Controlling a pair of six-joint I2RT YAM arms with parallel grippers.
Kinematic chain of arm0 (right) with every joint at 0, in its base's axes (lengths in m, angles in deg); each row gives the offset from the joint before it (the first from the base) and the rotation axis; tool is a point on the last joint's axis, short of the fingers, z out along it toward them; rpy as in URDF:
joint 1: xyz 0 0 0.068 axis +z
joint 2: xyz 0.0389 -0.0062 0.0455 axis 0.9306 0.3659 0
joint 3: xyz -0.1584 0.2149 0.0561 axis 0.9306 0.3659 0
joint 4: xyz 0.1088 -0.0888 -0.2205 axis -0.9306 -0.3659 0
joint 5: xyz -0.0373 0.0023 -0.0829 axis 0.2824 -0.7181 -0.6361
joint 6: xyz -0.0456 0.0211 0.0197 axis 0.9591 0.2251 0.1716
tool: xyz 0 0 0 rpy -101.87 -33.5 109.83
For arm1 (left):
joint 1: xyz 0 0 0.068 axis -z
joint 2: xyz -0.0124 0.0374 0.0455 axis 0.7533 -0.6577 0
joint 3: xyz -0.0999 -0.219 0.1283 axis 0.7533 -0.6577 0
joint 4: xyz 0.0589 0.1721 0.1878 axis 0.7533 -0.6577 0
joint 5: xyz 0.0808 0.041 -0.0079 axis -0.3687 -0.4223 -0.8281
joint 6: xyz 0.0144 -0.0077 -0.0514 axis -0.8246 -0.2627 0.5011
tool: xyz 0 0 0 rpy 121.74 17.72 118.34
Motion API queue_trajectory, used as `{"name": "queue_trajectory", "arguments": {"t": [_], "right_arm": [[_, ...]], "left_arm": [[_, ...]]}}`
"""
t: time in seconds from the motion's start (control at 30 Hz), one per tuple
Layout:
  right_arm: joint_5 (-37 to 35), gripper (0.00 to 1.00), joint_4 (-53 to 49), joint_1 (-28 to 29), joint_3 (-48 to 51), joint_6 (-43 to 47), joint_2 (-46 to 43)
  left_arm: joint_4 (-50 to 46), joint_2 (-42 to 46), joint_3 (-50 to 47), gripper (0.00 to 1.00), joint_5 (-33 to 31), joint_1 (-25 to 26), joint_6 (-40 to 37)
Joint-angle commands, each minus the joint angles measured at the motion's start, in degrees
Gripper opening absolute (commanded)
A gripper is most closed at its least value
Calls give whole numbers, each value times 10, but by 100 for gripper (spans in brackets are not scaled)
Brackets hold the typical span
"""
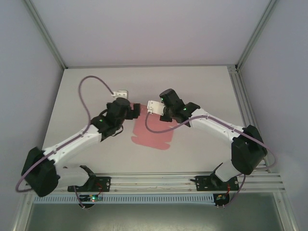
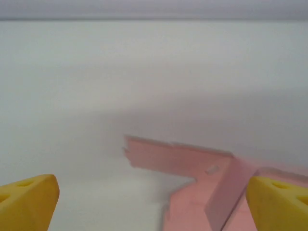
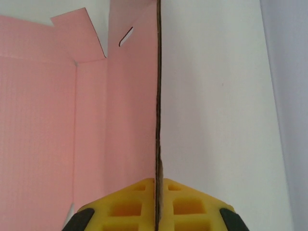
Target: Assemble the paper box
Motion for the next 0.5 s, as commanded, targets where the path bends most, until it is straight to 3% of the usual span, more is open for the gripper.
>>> {"name": "queue_trajectory", "arguments": {"t": [0.0,0.2,0.47], "right_arm": [[28,0,77,2,46,104,-20],[37,0,109,-5,60,128,6],[90,0,82,-37,34,112,29]], "left_arm": [[-88,25,-27,100,-27,-52,38],[-31,-4,-55,100,101,-176,76],[103,-103,-33,100,214,-200,-6]]}}
